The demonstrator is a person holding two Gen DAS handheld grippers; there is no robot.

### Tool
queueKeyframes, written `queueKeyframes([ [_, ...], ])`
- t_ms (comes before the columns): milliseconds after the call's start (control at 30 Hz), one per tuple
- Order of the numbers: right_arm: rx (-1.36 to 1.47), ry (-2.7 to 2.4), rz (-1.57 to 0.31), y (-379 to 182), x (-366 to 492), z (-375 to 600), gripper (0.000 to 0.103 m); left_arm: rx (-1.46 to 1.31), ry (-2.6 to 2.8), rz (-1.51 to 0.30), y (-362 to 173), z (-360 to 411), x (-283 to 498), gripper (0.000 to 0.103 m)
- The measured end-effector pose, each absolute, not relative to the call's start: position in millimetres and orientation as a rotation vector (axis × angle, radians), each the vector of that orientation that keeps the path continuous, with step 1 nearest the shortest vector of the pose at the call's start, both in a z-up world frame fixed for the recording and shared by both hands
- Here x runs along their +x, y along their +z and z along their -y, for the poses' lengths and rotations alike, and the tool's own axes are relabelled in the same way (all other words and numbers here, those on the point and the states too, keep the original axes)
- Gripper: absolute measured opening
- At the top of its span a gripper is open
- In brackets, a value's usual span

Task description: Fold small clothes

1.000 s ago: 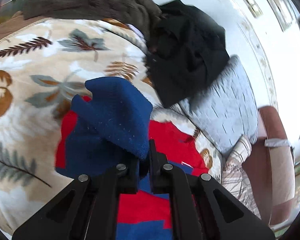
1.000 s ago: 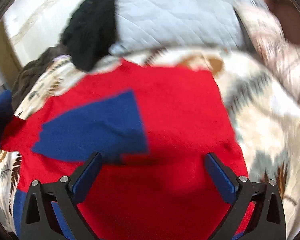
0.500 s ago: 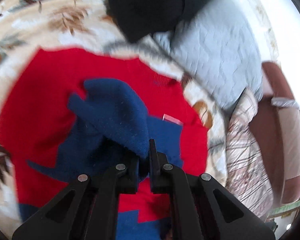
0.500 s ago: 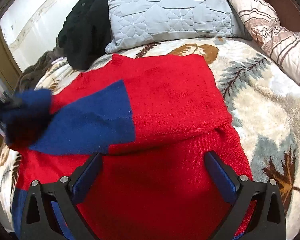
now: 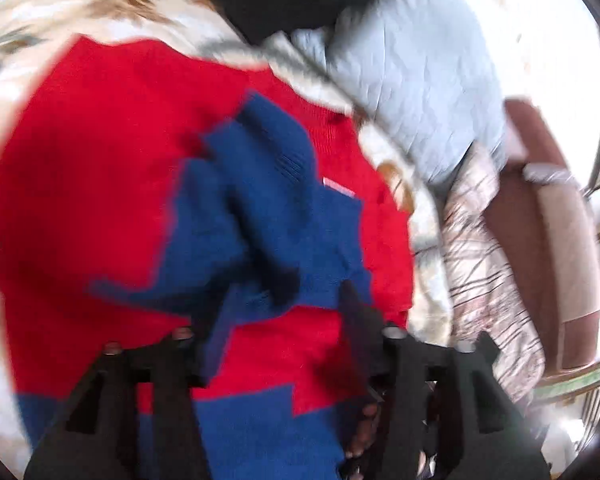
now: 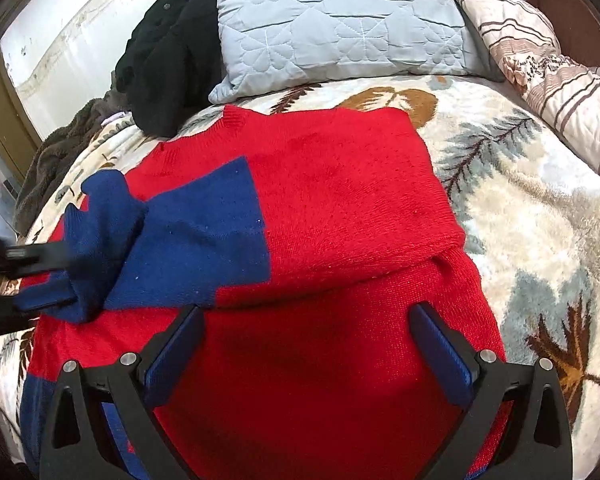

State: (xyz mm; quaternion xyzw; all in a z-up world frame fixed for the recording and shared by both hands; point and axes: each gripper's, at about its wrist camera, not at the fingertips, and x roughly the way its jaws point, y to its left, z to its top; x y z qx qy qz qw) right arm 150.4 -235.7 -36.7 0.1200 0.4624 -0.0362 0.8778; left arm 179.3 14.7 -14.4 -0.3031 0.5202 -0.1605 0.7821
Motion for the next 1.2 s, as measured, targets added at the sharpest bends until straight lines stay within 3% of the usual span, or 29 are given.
queueKeyframes([
  [67,0.243,-0.079,-0.972,-37,152,235,0.103,-0.735,-0.31,-1.072,-15,-51,162,0.069],
  [200,0.229,-0.05,-0.958,-23,155,226,0.097,-0.802,-0.28,-1.049,-29,-88,154,0.069],
  [300,0.19,0.051,-0.903,-2,158,194,0.099,-0.844,-0.27,-1.053,-42,-98,162,0.069],
  [433,-0.002,0.143,-0.874,10,175,125,0.098,-0.903,-0.242,-1.071,-58,-111,176,0.069],
  [533,-0.14,0.109,-0.894,-1,193,89,0.092,-0.929,-0.254,-1.065,-58,-117,177,0.069],
  [567,-0.171,0.095,-0.896,-5,200,83,0.08,-0.921,-0.252,-1.065,-57,-116,179,0.069],
  [600,-0.182,0.089,-0.913,-10,208,80,0.055,-0.915,-0.252,-1.066,-57,-118,179,0.069],
  [633,-0.153,0.099,-0.937,-14,214,84,0.039,-0.916,-0.253,-1.068,-57,-118,179,0.069],
  [667,-0.11,0.108,-0.952,-15,217,91,0.012,-0.923,-0.253,-1.07,-58,-119,179,0.069],
  [1067,0.54,-0.046,-0.982,-28,183,250,0.014,-0.905,-0.238,-1.079,-58,-113,182,0.069],
  [1167,0.681,-0.085,-0.929,-29,169,276,0.022,-0.891,-0.228,-1.078,-57,-110,183,0.069],
  [1200,0.705,-0.091,-0.919,-28,169,280,0.031,-0.887,-0.226,-1.078,-56,-109,183,0.069],
])
